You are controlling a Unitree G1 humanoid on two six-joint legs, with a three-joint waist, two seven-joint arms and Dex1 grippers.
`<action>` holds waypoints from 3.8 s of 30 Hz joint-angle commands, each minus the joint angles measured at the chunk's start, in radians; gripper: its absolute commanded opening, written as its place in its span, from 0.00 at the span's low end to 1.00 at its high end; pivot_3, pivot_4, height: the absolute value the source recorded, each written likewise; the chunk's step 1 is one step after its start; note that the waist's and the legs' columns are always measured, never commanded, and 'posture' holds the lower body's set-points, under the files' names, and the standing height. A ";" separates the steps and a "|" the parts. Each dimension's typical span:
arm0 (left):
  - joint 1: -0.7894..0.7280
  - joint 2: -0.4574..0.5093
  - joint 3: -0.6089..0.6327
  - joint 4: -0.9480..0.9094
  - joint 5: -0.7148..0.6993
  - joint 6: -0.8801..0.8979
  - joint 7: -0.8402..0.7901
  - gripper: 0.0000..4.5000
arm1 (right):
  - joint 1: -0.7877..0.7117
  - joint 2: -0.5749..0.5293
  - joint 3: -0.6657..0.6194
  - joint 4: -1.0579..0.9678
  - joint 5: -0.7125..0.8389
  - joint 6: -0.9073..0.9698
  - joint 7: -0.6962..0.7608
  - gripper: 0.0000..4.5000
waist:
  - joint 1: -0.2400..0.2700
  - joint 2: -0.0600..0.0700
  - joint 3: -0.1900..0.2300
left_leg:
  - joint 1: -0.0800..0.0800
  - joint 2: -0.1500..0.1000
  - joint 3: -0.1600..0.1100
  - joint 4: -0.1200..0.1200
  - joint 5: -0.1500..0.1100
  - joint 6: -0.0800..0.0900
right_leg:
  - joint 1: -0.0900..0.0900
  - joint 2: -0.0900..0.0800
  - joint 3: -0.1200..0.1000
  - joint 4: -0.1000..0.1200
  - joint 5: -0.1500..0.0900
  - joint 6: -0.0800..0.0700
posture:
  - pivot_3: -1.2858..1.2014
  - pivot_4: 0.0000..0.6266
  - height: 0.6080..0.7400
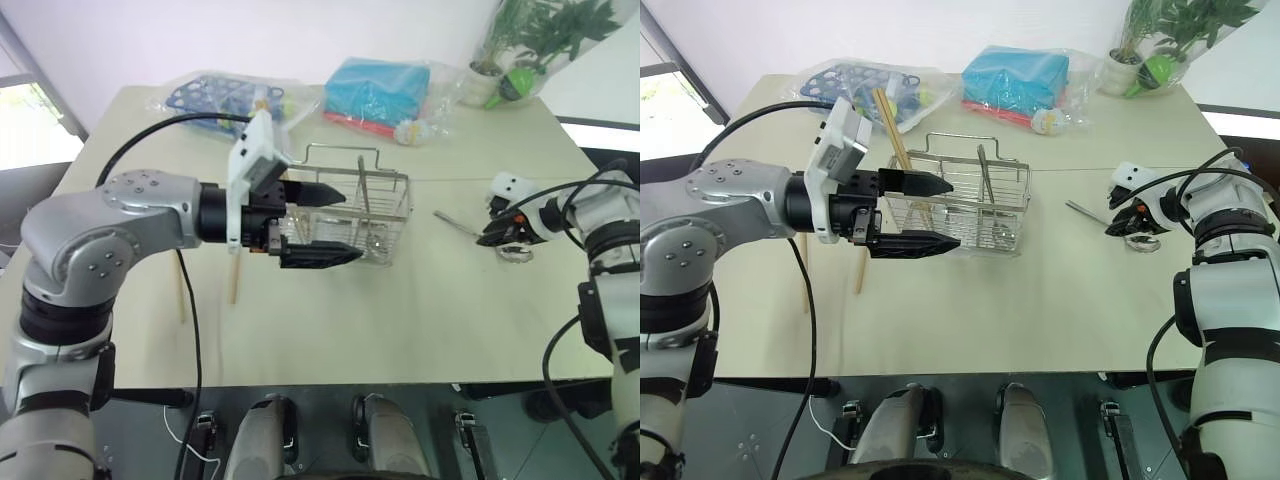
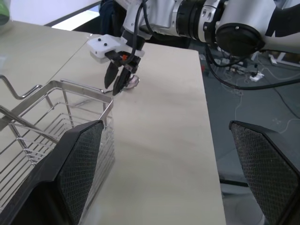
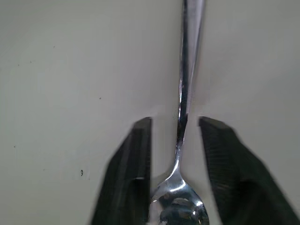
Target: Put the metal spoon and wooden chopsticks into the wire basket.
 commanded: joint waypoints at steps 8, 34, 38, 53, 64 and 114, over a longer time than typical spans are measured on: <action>-0.022 -0.003 0.046 -0.021 -0.016 0.004 0.017 1.00 | -0.022 0.000 -0.007 -0.005 -0.002 -0.004 0.024 0.00 | 0.000 0.000 0.000 | 0.000 0.000 0.000 0.000 0.000 0.000 | 0.000 0.000 0.000 0.000 0.000 0.000 | 0.52 0.24 0.81; -0.044 0.007 0.060 -0.028 -0.020 0.023 0.021 1.00 | -0.026 0.039 -0.040 0.016 0.011 0.096 -0.081 0.73 | 0.001 0.000 0.000 | 0.000 0.000 0.000 0.000 0.000 0.000 | 0.000 0.000 0.000 0.000 0.000 0.000 | 0.52 0.24 0.81; -0.042 0.011 0.064 -0.032 -0.019 0.030 0.025 1.00 | -0.019 0.047 -0.037 0.017 0.009 0.098 -0.083 0.57 | -0.001 0.000 0.000 | 0.000 0.000 0.000 0.000 0.000 0.000 | 0.000 0.000 0.000 0.000 0.000 0.000 | 0.52 0.24 0.81; -0.028 0.007 0.070 -0.041 -0.015 0.024 0.029 1.00 | -0.012 0.014 -0.063 0.005 0.031 0.028 -0.097 0.01 | 0.000 0.000 0.000 | 0.000 0.000 0.000 0.000 0.000 0.000 | 0.000 0.000 0.000 0.000 0.000 0.000 | 0.52 0.24 0.81; -0.009 0.008 0.154 -0.048 -0.041 0.019 0.087 1.00 | -0.123 0.052 -0.426 -0.163 0.423 0.144 -0.074 0.01 | -0.006 0.000 0.000 | 0.001 0.001 0.000 0.000 0.000 -0.001 | 0.000 0.001 0.000 0.001 0.000 0.000 | 0.52 0.24 0.81; -0.030 0.002 0.169 0.020 0.043 -0.028 0.086 1.00 | 0.356 0.300 -0.506 -1.341 1.022 0.662 -0.512 0.99 | 0.021 0.000 0.000 | 0.001 0.001 -0.001 0.000 -0.001 0.002 | 0.000 0.002 0.000 0.002 0.000 0.000 | 0.52 0.24 0.81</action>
